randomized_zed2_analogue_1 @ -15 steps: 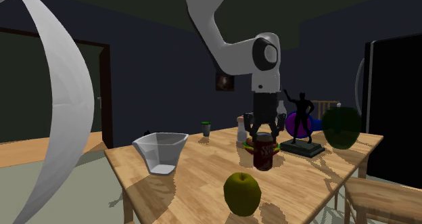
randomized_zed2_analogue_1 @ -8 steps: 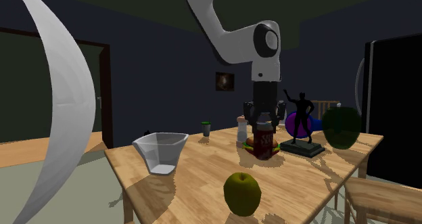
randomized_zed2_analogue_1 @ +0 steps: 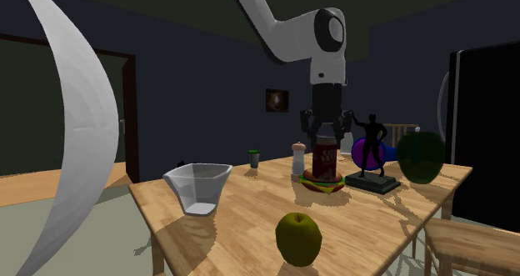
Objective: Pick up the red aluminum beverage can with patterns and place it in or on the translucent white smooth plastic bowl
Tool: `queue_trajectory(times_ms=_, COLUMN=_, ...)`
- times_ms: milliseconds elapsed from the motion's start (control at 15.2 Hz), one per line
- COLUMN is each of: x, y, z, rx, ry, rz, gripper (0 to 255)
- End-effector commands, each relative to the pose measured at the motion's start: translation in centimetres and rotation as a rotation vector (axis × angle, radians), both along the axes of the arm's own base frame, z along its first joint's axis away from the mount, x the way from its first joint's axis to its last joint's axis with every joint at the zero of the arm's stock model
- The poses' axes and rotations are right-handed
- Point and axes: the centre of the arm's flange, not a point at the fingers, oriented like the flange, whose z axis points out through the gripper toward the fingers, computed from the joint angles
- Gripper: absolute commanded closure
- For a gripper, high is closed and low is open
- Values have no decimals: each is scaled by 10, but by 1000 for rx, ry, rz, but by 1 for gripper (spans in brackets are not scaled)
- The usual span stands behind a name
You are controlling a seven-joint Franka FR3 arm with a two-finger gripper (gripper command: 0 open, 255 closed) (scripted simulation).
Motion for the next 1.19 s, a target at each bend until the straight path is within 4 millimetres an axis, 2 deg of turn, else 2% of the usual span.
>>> queue_trajectory(times_ms=0, x=0, y=-1, z=11, rx=0, ry=0, rz=0, gripper=255)
queue_trajectory(times_ms=660, x=0, y=-1, z=62, rx=0, ry=0, rz=0, gripper=255)
queue_trajectory(times_ms=1122, x=39, y=83, z=70, rx=0, ry=0, rz=0, gripper=255)
